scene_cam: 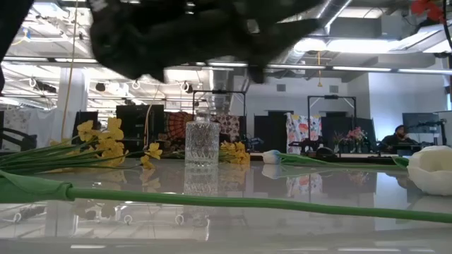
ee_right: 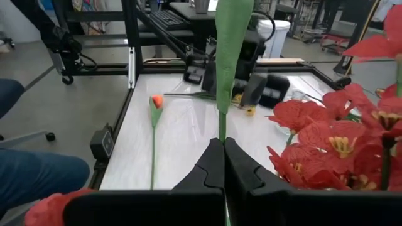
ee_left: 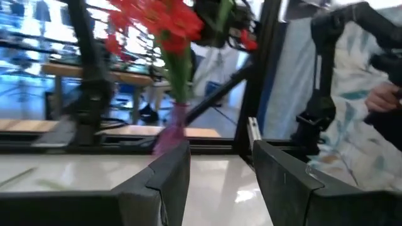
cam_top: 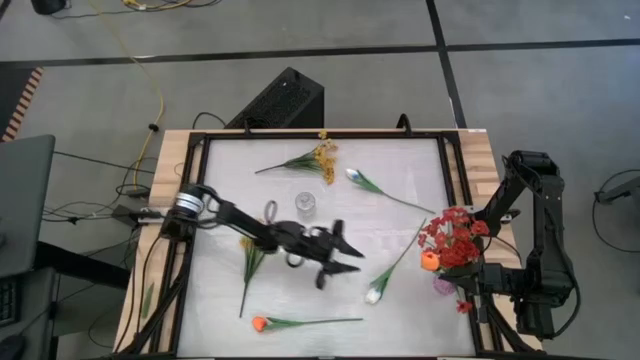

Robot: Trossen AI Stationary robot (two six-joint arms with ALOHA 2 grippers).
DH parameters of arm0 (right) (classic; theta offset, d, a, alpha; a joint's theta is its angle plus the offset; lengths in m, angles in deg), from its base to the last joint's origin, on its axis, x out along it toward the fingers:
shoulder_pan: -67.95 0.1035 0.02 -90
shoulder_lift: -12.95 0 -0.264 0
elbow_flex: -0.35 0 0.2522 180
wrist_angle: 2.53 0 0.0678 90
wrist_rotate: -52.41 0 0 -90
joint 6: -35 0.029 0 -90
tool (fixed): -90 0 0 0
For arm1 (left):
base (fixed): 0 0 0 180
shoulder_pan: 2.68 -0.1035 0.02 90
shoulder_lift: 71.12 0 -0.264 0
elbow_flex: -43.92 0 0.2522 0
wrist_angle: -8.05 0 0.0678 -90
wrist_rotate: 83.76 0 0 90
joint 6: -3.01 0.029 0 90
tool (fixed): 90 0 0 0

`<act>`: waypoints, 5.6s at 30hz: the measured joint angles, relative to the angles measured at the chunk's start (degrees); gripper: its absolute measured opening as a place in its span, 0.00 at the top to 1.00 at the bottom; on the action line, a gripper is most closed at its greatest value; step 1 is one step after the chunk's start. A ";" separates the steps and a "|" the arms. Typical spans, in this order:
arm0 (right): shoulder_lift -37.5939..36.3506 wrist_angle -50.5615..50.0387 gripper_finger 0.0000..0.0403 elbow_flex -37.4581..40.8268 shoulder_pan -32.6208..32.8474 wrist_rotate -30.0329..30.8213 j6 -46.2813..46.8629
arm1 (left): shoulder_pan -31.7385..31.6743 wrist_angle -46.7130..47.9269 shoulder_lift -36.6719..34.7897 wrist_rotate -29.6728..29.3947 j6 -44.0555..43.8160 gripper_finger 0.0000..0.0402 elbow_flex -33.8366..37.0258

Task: Sort flowers into vase by color
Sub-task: Put the top orange flower into the pink vase

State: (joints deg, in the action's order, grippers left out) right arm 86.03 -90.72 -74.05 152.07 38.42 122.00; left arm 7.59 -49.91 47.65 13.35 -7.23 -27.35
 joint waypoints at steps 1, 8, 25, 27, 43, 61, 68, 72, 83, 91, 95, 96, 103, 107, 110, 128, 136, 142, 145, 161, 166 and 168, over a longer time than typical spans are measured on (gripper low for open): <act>0.00 0.01 0.95 0.00 0.00 -0.03 0.00 | 0.15 1.63 1.86 0.39 0.08 0.60 -3.00; 0.00 -0.09 0.95 0.00 0.00 -1.55 0.22 | 0.03 21.19 13.41 1.88 3.55 0.58 -27.79; 0.00 0.17 0.95 -0.39 1.04 -2.80 0.87 | 0.04 48.64 27.30 5.65 5.14 0.37 -60.77; 0.00 0.12 0.95 -0.61 1.35 -2.83 1.03 | 0.04 46.89 27.23 7.84 5.11 0.37 -60.77; 0.00 0.08 0.95 -0.68 1.33 -2.76 1.05 | 1.07 45.07 17.37 -0.73 16.22 0.38 -60.87; 0.00 -0.16 0.95 -0.68 -0.13 -2.72 1.06 | 1.33 41.06 17.60 -0.10 11.98 0.38 -60.73; 0.00 -0.14 0.93 -0.68 -0.28 -2.72 1.07 | 1.46 38.81 17.60 -0.59 10.40 0.44 -60.73; 0.00 0.09 0.93 -0.68 -0.26 -2.72 1.08 | 1.29 37.24 17.60 -2.43 9.53 0.55 -60.75; 0.00 1.48 0.84 -0.70 -0.26 -5.17 1.12 | 1.26 40.70 17.60 0.17 9.62 0.97 -62.83; -0.02 0.07 0.59 -3.81 -0.18 -6.08 1.11 | 1.24 40.94 17.60 0.12 9.77 0.99 -62.85; -0.09 -0.70 0.45 -8.68 -0.10 -8.77 -4.19 | 1.24 41.09 17.60 0.10 10.71 1.00 -62.85; -0.09 -0.72 0.43 -10.03 -0.13 -9.31 -5.71 | 1.24 41.09 17.60 0.00 11.07 1.00 -62.85; -0.09 -0.87 0.38 -19.03 -0.28 -9.69 -12.95 | 1.37 41.09 17.60 -0.42 12.06 1.00 -62.85; -0.09 -1.73 0.38 -22.98 -0.66 -9.65 -15.36 | 1.37 41.24 17.60 -0.57 11.64 1.00 -62.85; -0.09 -4.39 0.38 -26.04 -0.66 -8.84 -15.51 | 1.37 41.35 17.60 -0.56 11.12 1.00 -62.85; -12.66 -15.57 0.46 -38.56 -26.46 -6.20 -15.39 | 2.41 41.46 17.60 -1.83 10.14 1.00 -62.85; -22.39 -15.57 0.67 -30.51 -55.11 -23.08 -20.45 | 3.72 41.92 17.60 -2.90 10.94 1.00 -62.87; -26.95 -15.70 0.91 -18.44 -72.07 -43.43 -21.69 | 3.82 42.71 17.60 -3.32 10.55 1.00 -62.89; -29.10 -15.66 0.96 -13.53 -77.86 -48.85 -22.40 | 3.78 42.88 17.60 -3.32 10.37 1.00 -62.89; -36.11 -15.61 0.96 4.39 -90.49 -79.18 -20.97 | 4.11 44.52 17.40 -0.44 7.97 1.00 -62.89; -37.09 -15.56 0.96 8.59 -89.63 -87.09 -18.79 | 4.17 46.41 16.30 0.10 8.71 1.00 -62.89; -37.13 -15.57 0.96 9.90 -88.04 -88.91 -16.82 | 4.16 46.30 16.08 0.12 8.80 1.00 -62.89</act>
State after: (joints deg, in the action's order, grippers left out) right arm 48.90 -106.29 -64.15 64.03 -50.49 105.18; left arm 11.75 -3.61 63.74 13.47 1.58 -90.24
